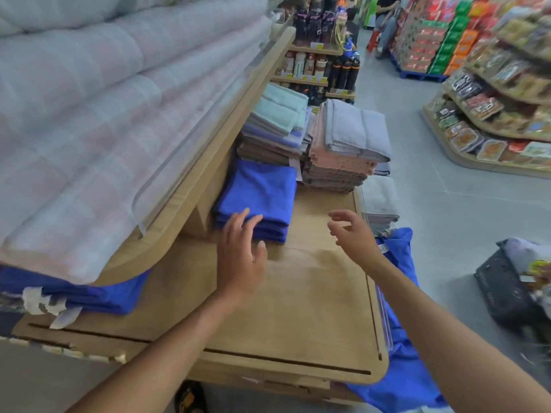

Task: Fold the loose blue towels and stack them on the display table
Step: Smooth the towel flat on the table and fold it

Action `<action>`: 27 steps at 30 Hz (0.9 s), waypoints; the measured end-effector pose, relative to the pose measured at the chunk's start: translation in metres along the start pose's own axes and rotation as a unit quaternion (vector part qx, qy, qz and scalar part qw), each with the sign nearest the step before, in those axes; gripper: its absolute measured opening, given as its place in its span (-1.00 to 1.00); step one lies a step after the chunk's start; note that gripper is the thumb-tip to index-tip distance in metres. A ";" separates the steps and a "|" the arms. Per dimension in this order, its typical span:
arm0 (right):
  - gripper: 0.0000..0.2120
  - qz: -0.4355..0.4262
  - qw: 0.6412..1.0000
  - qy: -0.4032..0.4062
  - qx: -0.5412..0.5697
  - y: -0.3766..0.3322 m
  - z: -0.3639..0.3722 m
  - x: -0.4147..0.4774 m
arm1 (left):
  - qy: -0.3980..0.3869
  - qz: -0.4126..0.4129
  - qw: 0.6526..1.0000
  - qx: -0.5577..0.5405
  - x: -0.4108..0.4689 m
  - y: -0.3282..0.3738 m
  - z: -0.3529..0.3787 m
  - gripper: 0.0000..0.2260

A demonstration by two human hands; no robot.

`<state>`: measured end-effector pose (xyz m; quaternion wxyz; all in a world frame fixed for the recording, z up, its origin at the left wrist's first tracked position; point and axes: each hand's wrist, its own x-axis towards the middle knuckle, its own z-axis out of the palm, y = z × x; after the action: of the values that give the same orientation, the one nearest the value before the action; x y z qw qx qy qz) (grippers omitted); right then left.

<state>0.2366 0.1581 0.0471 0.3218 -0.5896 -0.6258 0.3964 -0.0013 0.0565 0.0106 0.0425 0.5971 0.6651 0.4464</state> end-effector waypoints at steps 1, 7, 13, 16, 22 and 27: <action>-0.85 -0.016 0.999 0.018 -0.026 0.010 -0.016 -0.007 | -0.052 0.036 0.998 0.009 -0.011 0.008 0.007 -0.55; -0.82 0.067 0.986 0.119 -0.096 0.091 -0.088 -0.040 | -0.300 0.093 0.946 0.085 -0.063 0.049 0.064 -0.55; -0.49 0.261 0.944 0.044 -0.194 0.187 -0.100 -0.077 | -0.320 0.077 0.926 0.186 -0.081 0.062 0.098 -0.53; -0.75 0.290 0.939 0.008 -0.185 0.204 -0.098 -0.092 | -0.305 0.080 0.930 0.190 -0.082 0.060 0.099 -0.57; -0.46 0.280 0.942 0.036 -0.184 0.214 -0.107 -0.088 | -0.296 0.085 0.931 0.195 -0.082 0.061 0.100 -0.58; -0.90 0.237 0.957 0.066 -0.152 0.196 -0.112 -0.077 | -0.285 0.087 0.936 0.187 -0.081 0.062 0.098 -0.59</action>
<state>0.4360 0.0927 -0.0655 0.1660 -0.7878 -0.4985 0.3213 0.1264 0.0356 -0.0472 0.0790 0.7520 0.6420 0.1268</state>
